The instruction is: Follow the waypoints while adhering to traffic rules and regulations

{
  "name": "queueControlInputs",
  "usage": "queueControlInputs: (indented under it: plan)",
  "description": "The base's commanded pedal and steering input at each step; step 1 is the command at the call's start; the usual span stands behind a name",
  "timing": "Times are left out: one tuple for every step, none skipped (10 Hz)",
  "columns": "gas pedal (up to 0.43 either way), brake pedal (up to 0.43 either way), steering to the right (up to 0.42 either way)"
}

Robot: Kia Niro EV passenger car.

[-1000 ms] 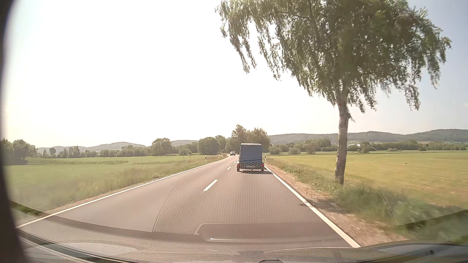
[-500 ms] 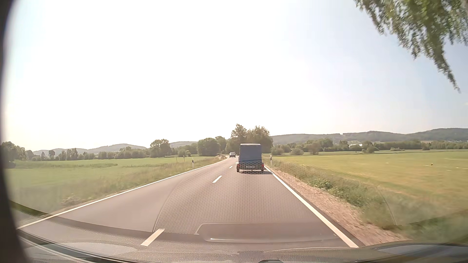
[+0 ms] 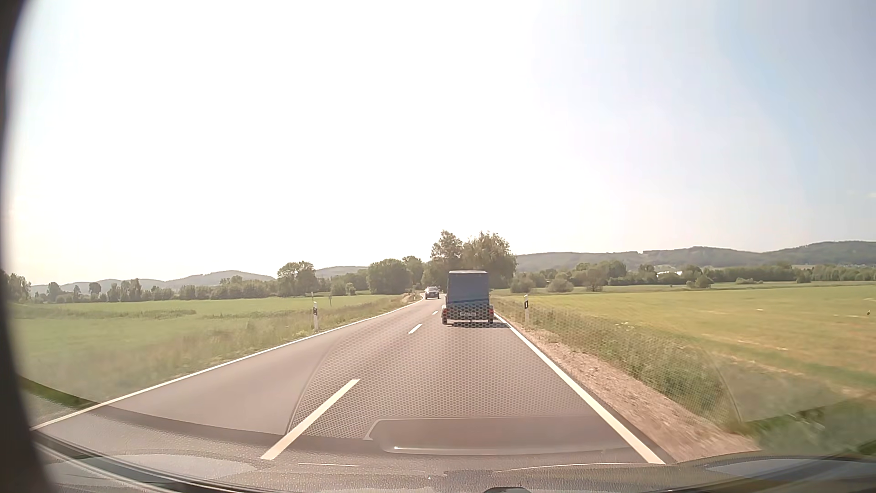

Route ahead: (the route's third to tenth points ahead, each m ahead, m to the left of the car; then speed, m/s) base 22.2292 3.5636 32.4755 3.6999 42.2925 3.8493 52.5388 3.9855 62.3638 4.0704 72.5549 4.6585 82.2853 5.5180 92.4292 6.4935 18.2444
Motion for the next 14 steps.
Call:
queueControlInputs:
  plan:
    - [0.197, 0.000, -0.004]
    - [0.197, 0.000, -0.003]
    - [0.197, 0.000, -0.003]
    - [0.197, 0.000, -0.003]
    - [0.197, 0.000, -0.003]
    - [0.197, 0.000, -0.004]
    - [0.197, 0.000, -0.003]
    - [0.197, 0.000, -0.003]
    - [0.197, 0.000, -0.003]
    - [0.197, 0.000, -0.003]
    - [0.209, 0.000, -0.003]
    - [0.209, 0.000, -0.003]
    - [0.209, 0.000, -0.003]
    - [0.209, 0.000, -0.003]
